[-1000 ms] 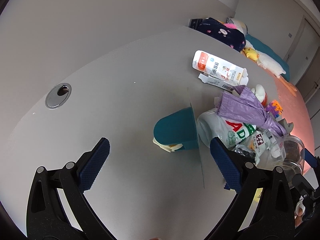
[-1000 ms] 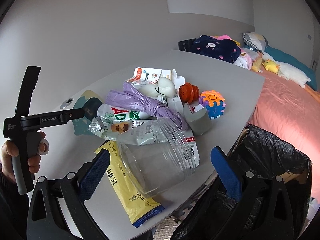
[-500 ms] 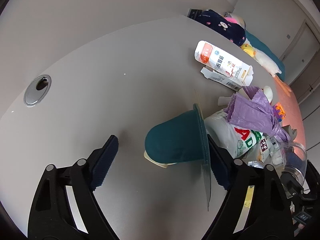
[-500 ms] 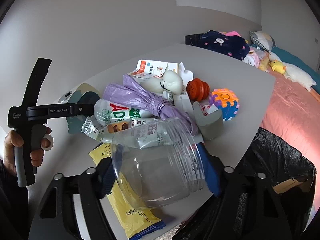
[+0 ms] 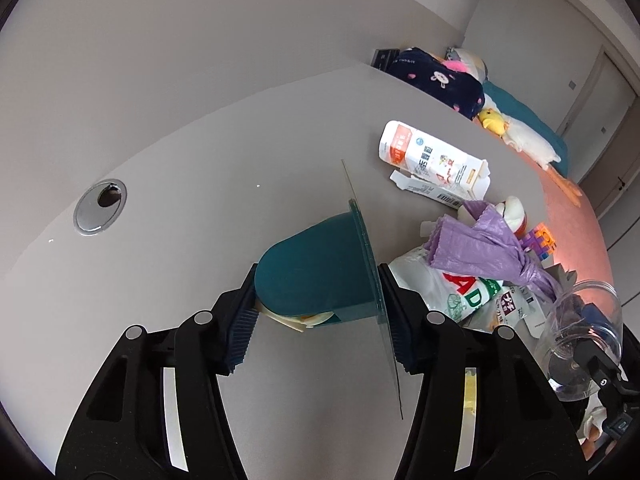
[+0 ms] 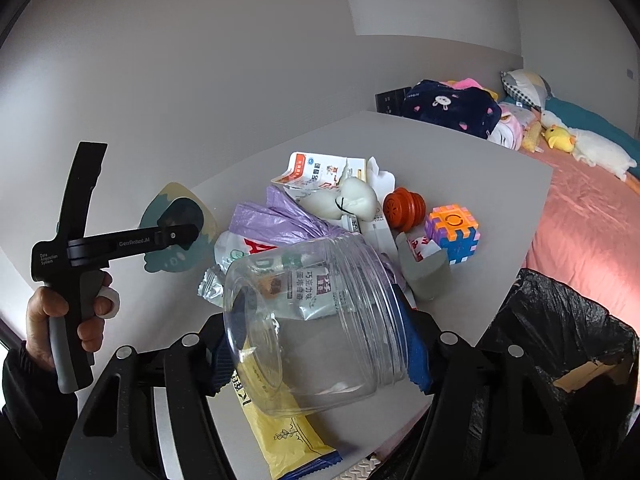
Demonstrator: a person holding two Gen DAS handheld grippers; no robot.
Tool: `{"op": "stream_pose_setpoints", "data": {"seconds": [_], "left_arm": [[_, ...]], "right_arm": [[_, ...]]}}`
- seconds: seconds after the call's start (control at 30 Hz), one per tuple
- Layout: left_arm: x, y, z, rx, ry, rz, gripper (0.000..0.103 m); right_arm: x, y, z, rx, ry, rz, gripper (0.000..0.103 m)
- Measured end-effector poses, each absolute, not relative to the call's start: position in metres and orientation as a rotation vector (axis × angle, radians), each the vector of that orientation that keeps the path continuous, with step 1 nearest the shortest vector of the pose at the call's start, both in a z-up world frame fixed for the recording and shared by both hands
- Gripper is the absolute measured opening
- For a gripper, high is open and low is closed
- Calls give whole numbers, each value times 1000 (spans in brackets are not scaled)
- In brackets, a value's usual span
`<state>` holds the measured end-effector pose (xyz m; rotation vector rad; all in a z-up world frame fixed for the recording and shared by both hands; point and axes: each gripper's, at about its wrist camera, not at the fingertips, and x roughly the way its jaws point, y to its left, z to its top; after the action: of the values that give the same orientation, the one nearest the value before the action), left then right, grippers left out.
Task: Collect trash
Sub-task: 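Carry the teal lid and clear jar over the black bin and release both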
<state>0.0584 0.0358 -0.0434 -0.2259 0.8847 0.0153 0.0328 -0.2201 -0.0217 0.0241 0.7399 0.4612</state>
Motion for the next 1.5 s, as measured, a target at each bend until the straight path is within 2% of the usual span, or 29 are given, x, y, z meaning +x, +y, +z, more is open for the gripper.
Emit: {"op": "stream_pose_setpoints", "data": {"seconds": [0.53, 1.5], "left_arm": [[30, -16, 7, -170, 807, -61, 55], [20, -182, 15, -36, 813, -366, 55]], "right_arm": [[-2, -264, 11, 71, 656, 414, 68], [-58, -392, 21, 165, 613, 182, 68]]}}
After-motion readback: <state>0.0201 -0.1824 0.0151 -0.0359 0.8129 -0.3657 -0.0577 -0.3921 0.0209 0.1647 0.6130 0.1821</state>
